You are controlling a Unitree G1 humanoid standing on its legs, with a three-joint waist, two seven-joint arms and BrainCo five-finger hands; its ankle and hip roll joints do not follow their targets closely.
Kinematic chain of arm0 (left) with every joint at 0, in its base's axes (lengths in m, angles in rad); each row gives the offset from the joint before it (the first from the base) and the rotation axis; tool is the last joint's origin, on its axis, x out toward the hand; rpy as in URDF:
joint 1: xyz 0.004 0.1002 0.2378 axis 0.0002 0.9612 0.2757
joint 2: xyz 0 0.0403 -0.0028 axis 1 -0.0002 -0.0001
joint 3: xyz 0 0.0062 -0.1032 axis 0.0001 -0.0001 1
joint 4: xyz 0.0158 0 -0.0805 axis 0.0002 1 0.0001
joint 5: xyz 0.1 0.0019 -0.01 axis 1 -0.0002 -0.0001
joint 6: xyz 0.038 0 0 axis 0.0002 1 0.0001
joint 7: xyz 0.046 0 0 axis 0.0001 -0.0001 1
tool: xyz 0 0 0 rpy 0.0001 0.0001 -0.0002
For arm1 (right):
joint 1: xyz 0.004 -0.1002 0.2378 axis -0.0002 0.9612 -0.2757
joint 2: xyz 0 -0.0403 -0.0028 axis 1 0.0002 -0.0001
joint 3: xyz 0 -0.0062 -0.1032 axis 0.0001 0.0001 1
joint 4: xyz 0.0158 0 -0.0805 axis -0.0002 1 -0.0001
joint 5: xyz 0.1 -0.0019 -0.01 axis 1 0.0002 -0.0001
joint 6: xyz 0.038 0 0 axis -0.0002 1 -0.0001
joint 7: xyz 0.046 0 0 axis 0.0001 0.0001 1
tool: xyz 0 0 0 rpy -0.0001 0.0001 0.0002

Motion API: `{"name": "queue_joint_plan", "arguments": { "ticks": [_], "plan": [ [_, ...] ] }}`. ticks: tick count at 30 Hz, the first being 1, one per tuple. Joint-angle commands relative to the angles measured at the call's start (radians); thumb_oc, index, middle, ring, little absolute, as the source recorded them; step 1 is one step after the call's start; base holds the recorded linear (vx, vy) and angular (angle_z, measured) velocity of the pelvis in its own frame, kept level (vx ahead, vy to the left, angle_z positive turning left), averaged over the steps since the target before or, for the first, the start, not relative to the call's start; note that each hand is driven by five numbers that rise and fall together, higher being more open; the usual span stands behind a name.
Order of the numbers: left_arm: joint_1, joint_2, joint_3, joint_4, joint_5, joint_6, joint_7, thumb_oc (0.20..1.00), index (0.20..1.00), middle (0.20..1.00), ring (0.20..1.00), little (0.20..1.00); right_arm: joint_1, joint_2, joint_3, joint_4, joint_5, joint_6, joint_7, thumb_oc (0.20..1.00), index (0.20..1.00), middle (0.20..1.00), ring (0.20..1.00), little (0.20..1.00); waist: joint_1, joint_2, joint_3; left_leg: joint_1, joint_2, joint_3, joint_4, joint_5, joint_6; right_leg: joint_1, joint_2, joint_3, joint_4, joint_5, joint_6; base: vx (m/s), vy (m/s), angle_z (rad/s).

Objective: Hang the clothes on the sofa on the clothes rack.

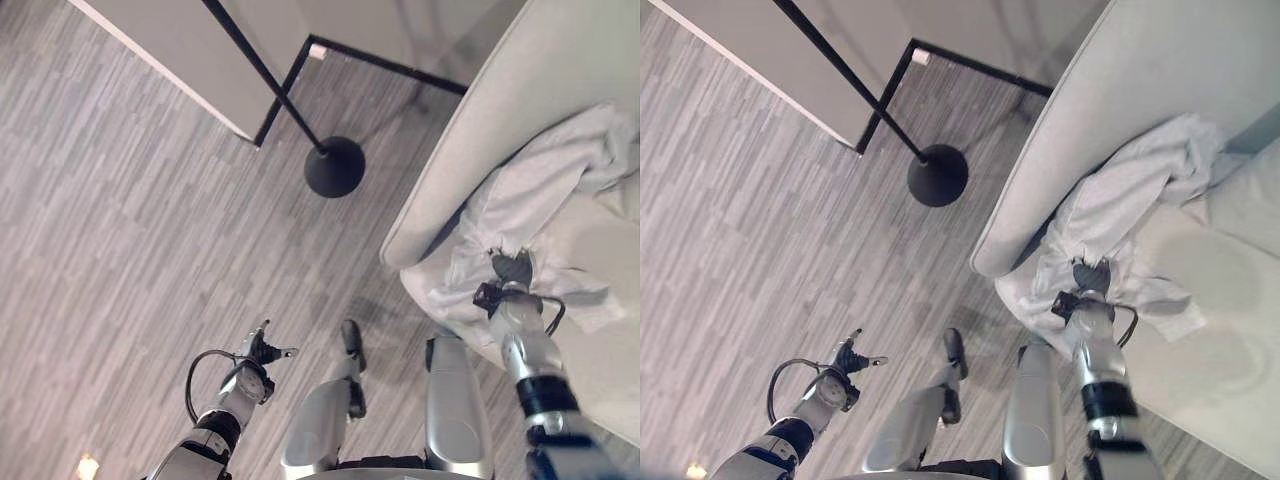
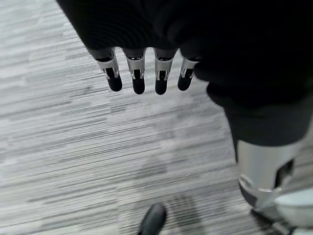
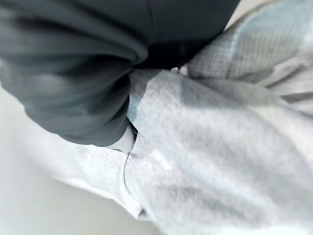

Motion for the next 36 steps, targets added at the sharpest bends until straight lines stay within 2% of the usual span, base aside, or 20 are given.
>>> {"name": "queue_joint_plan", "arguments": {
  "ticks": [1,2,3,4,6,10,12,14,16,17,19,21,22,23,26,30,31,32,33,36],
  "plan": [
    [0.035,0.041,-0.018,0.06,-0.053,0.001,-0.016,1.0,1.0,1.0,1.0,1.0,-0.165,-0.067,-0.003,-0.027,0.021,-0.098,0.03,0.2,0.2,0.2,0.2,0.2,0.019,0.066,0.0,0.193,0.221,0.028,-0.066,0.023,-0.047,-0.077,-0.015,0.054,0.287,-0.073,0.016,0.02,0.083,-0.08],
    [0.047,0.04,-0.007,0.059,-0.065,-0.001,-0.023,1.0,1.0,1.0,1.0,1.0,-0.16,-0.072,-0.012,-0.073,0.011,-0.101,0.025,0.2,0.2,0.2,0.2,0.2,0.021,0.056,-0.009,0.225,0.218,0.03,-0.068,0.019,-0.048,-0.034,-0.017,0.049,0.261,-0.07,0.014,0.03,0.124,-0.06],
    [0.074,0.035,0.008,0.068,-0.089,-0.007,-0.028,1.0,1.0,1.0,1.0,1.0,-0.161,-0.092,-0.011,-0.13,-0.007,-0.105,0.018,0.2,0.2,0.2,0.2,0.2,0.029,0.039,-0.054,0.251,0.205,0.032,-0.07,0.014,-0.049,0.007,-0.023,0.044,0.219,-0.057,0.009,0.04,0.1,0.03],
    [0.075,0.035,0.008,0.068,-0.089,-0.007,-0.028,1.0,1.0,1.0,1.0,1.0,-0.16,-0.092,-0.011,-0.131,-0.007,-0.105,0.018,0.2,0.2,0.2,0.2,0.2,0.028,0.039,-0.053,0.254,0.205,0.032,-0.07,0.014,-0.049,0.011,-0.022,0.043,0.216,-0.056,0.009,0.0,0.202,0.16],
    [0.124,0.021,0.036,0.066,-0.143,-0.01,-0.029,1.0,1.0,1.0,1.0,1.0,-0.216,-0.184,0.011,-0.162,-0.05,-0.115,-0.016,0.2,0.2,0.2,0.2,0.2,0.048,0.007,-0.134,0.303,0.169,0.038,-0.07,-0.016,-0.046,0.098,-0.024,0.04,0.141,-0.054,0.006,-0.04,0.255,0.01],
    [0.152,-0.014,0.076,0.083,-0.218,-0.005,-0.03,1.0,1.0,1.0,1.0,1.0,-0.352,-0.306,0.095,-0.11,-0.083,-0.108,-0.072,0.2,0.2,0.2,0.2,0.2,0.053,-0.018,-0.201,0.336,0.141,0.044,-0.07,-0.038,-0.039,0.168,-0.028,0.042,0.064,-0.049,0.012,-0.11,0.2,-0.19],
    [0.155,-0.003,0.086,0.046,-0.241,-0.005,-0.03,1.0,1.0,1.0,1.0,1.0,-0.465,-0.381,0.161,-0.068,-0.052,-0.1,-0.098,0.2,0.2,0.2,0.2,0.2,0.057,-0.042,-0.238,0.354,0.121,0.052,-0.07,-0.048,-0.032,0.202,-0.026,0.047,0.022,-0.044,0.012,-0.17,0.226,-0.04],
    [0.164,0.015,0.094,-0.045,-0.251,-0.013,-0.031,1.0,1.0,1.0,1.0,1.0,-0.543,-0.464,0.211,-0.007,-0.018,-0.098,-0.102,0.2,0.2,0.2,0.2,0.2,0.062,-0.066,-0.26,0.371,0.105,0.056,-0.07,-0.047,-0.027,0.231,-0.022,0.049,-0.015,-0.035,0.011,-0.19,0.21,-0.13],
    [0.165,0.034,0.105,-0.135,-0.256,-0.021,-0.028,1.0,1.0,1.0,1.0,1.0,-0.587,-0.499,0.239,0.027,-0.007,-0.095,-0.103,0.2,0.2,0.2,0.2,0.2,0.064,-0.079,-0.272,0.385,0.096,0.059,-0.07,-0.044,-0.025,0.249,-0.024,0.048,-0.04,-0.028,0.012,-0.17,0.192,-0.29],
    [0.159,0.069,0.15,-0.243,-0.261,-0.027,0.001,1.0,1.0,1.0,1.0,1.0,-0.631,-0.519,0.261,0.052,0.007,-0.096,-0.106,0.2,0.2,0.2,0.2,0.2,0.069,-0.094,-0.28,0.402,0.086,0.07,-0.07,-0.042,-0.022,0.265,-0.027,0.044,-0.071,-0.019,0.013,-0.2,0.199,-0.35],
    [0.11,0.118,0.241,-0.385,-0.226,-0.035,0.122,1.0,1.0,1.0,1.0,1.0,-0.602,-0.45,0.277,-0.048,0.021,-0.08,-0.091,0.2,0.2,0.2,0.2,0.2,0.07,-0.125,-0.268,0.43,0.081,0.101,-0.07,-0.036,-0.026,0.283,-0.014,0.026,-0.104,-0.007,0.015,-0.19,0.111,-0.54],
    [0.056,0.127,0.244,-0.428,-0.22,-0.047,0.155,1.0,1.0,1.0,1.0,1.0,-0.553,-0.405,0.296,-0.137,0.03,-0.064,-0.069,0.2,0.2,0.2,0.2,0.2,0.065,-0.138,-0.254,0.436,0.083,0.117,-0.07,-0.027,-0.03,0.305,0.005,0.02,-0.077,-0.019,0.007,-0.14,0.015,-0.57],
    [0.035,0.12,0.233,-0.444,-0.227,-0.051,0.156,1.0,1.0,1.0,1.0,1.0,-0.536,-0.4,0.306,-0.174,0.036,-0.065,-0.065,0.2,0.2,0.2,0.2,0.2,0.06,-0.142,-0.249,0.431,0.082,0.127,-0.07,-0.027,-0.029,0.319,0.017,0.017,-0.051,-0.029,0.001,-0.27,0.064,-0.07],
    [0.006,0.08,0.205,-0.493,-0.246,-0.059,0.132,1.0,1.0,1.0,1.0,1.0,-0.514,-0.404,0.327,-0.23,0.048,-0.065,-0.053,0.2,0.2,0.2,0.2,0.2,0.052,-0.148,-0.249,0.401,0.082,0.16,-0.07,-0.016,-0.033,0.357,0.027,-0.021,0.016,-0.034,0.0,-0.28,0.074,0.12],
    [0.003,0.007,0.14,-0.584,-0.256,-0.052,0.069,1.0,1.0,1.0,1.0,1.0,-0.511,-0.405,0.385,-0.315,0.076,-0.07,-0.031,0.2,0.2,0.2,0.2,0.2,0.05,-0.146,-0.261,0.362,0.083,0.187,-0.07,-0.003,-0.034,0.417,0.03,-0.085,0.091,-0.052,0.01,-0.25,0.03,0.33],
    [-0.033,-0.091,-0.033,-0.642,-0.24,-0.058,-0.032,1.0,1.0,1.0,1.0,1.0,-0.569,-0.404,0.518,-0.37,0.127,-0.085,-0.008,0.2,0.2,0.2,0.2,0.2,0.096,-0.164,-0.284,0.3,0.059,0.228,-0.048,0.012,-0.028,0.549,0.051,-0.084,0.129,-0.068,0.015,-0.18,-0.032,-0.65],
    [-0.068,-0.123,-0.132,-0.64,-0.221,-0.063,-0.081,1.0,1.0,1.0,1.0,1.0,-0.603,-0.396,0.563,-0.383,0.134,-0.09,0.003,0.2,0.2,0.2,0.2,0.2,0.107,-0.161,-0.282,0.273,0.06,0.243,-0.027,0.015,-0.027,0.584,0.057,-0.077,0.156,-0.077,0.014,-0.13,-0.035,-1.11],
    [-0.068,-0.123,-0.132,-0.64,-0.221,-0.063,-0.081,1.0,1.0,1.0,1.0,1.0,-0.603,-0.396,0.563,-0.383,0.134,-0.09,0.003,0.2,0.2,0.2,0.2,0.2,0.107,-0.161,-0.282,0.273,0.06,0.243,-0.027,0.015,-0.027,0.584,0.057,-0.077,0.156,-0.077,0.014,-0.15,-0.064,-1.44],
    [-0.114,-0.133,-0.202,-0.642,-0.21,-0.065,-0.118,1.0,1.0,1.0,1.0,1.0,-0.659,-0.411,0.597,-0.373,0.139,-0.095,-0.001,0.2,0.2,0.2,0.2,0.2,0.122,-0.154,-0.281,0.242,0.063,0.26,-0.007,0.017,-0.031,0.623,0.062,-0.085,0.113,-0.083,0.006,-0.1,-0.061,-1.41],
    [-0.19,-0.165,-0.293,-0.61,-0.204,-0.075,-0.164,1.0,1.0,1.0,1.0,1.0,-0.69,-0.404,0.649,-0.378,0.148,-0.107,0.0,0.2,0.2,0.2,0.2,0.2,0.128,-0.177,-0.287,0.246,0.038,0.257,-0.009,0.01,-0.038,0.634,0.089,-0.078,-0.005,-0.079,0.004,-0.04,-0.148,-0.49]
  ]
}}
